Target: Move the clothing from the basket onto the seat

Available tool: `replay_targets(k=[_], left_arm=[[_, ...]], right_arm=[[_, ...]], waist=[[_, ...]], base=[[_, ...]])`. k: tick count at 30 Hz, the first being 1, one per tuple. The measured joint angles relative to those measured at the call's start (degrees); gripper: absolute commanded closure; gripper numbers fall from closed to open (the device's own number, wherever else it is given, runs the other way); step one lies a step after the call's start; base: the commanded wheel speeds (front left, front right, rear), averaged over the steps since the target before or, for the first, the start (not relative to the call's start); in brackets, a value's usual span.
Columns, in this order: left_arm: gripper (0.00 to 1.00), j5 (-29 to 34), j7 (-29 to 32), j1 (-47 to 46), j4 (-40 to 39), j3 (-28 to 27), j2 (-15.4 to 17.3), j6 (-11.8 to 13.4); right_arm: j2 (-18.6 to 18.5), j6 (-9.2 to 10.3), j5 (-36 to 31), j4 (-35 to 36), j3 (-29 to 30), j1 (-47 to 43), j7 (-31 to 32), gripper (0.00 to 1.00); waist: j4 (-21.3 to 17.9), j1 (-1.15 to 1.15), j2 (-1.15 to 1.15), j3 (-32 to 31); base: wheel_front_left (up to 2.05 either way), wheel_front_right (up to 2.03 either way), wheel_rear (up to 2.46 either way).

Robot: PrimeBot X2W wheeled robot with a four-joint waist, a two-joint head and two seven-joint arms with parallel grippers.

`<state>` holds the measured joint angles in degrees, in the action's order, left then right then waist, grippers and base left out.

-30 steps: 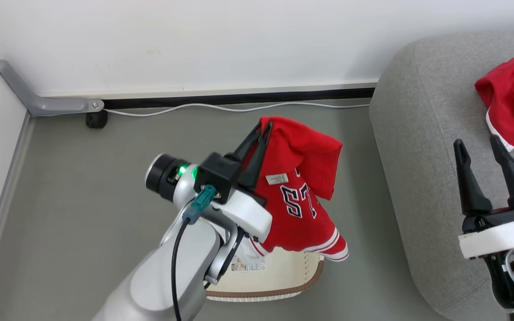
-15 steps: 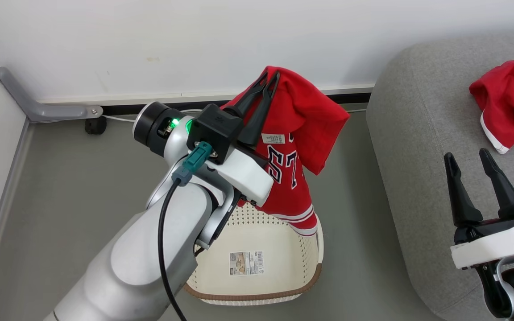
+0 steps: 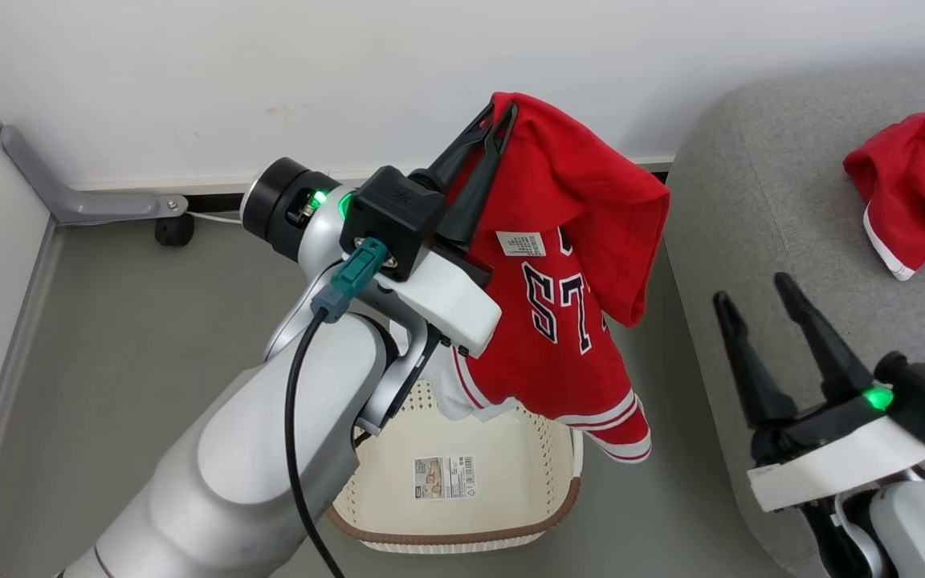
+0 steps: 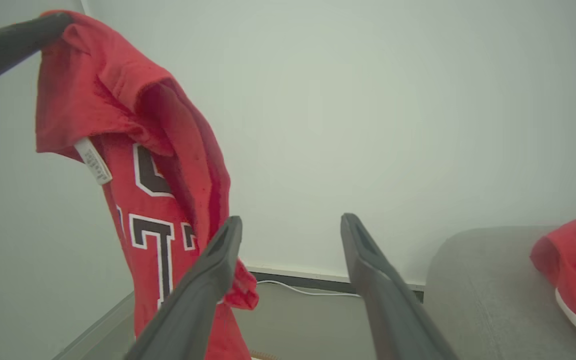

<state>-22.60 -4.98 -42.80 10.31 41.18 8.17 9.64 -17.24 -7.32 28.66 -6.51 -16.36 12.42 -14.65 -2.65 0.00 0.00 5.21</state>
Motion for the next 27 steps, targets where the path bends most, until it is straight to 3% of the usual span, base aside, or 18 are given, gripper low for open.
replay_targets(k=[10, 19, 27], left_arm=[[1.00, 0.0, -0.1, 0.0, 0.0, 0.8, -0.3, 0.0], [1.00, 0.0, -0.2, -2.4, 0.8, 2.9, -2.7, -0.5], [1.00, 0.0, -0.9, -3.5, 1.9, 4.6, -4.1, -0.5]], right_arm=[[-5.0, 0.00, 3.4, 5.5, -14.5, 4.3, 0.0, 0.00], [-6.3, 0.00, 3.4, -1.3, -22.5, 12.7, 0.0, 0.00], [-4.6, 0.00, 0.3, -7.5, -24.7, 17.4, 0.0, 0.00]], waist=[[0.7, 0.00, 0.00, 0.1], [2.6, 0.00, 0.00, 1.7], [4.4, 0.00, 0.00, 2.4]], base=[[0.00, 0.00, 0.00], [0.00, 0.00, 0.00], [0.00, 0.00, 0.00]])
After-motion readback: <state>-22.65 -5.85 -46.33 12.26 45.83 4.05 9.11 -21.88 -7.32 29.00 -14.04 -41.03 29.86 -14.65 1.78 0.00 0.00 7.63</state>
